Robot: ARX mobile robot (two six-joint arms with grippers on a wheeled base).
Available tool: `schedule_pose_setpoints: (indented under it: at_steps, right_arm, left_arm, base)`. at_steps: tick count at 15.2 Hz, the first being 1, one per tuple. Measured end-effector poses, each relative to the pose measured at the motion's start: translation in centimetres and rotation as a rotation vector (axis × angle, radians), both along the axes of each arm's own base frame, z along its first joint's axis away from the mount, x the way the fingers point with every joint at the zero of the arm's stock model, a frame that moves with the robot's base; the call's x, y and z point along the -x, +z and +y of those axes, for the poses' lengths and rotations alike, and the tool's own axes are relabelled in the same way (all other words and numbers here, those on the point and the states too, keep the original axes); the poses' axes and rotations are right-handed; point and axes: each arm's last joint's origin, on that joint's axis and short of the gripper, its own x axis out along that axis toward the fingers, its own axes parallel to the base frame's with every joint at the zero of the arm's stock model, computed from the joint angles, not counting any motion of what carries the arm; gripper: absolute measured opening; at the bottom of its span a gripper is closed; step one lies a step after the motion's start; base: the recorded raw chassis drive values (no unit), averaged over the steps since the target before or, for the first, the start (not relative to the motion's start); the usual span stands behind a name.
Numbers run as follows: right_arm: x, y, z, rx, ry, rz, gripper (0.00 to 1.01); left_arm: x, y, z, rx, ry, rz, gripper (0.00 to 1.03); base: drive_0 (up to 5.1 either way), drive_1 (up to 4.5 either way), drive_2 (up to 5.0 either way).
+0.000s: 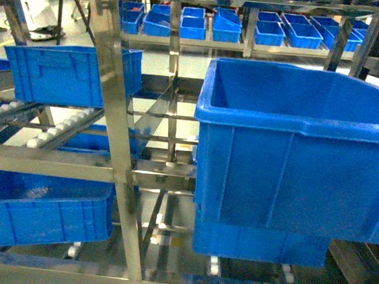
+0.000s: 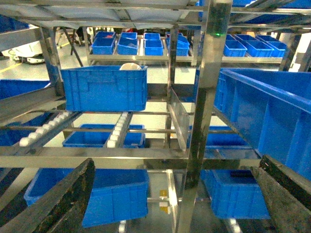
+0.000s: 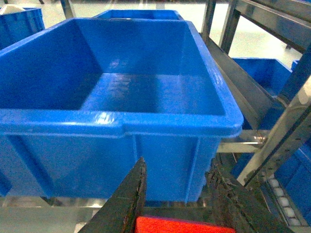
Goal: Place magnetic block on left shelf second layer
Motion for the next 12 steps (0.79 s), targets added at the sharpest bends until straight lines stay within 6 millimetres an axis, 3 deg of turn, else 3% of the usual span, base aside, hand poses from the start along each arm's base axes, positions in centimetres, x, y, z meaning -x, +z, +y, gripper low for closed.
schedule_pose_setpoints:
  at_steps: [12]
  right_arm:
    - [-0.06, -0.08, 0.00, 0.000, 0.000, 0.005, 0.33]
  left_arm:
    - [0.00, 0.01, 0.00, 0.000, 0.001, -0.001, 0.98]
  base:
    - [0.1, 4.35, -4.2]
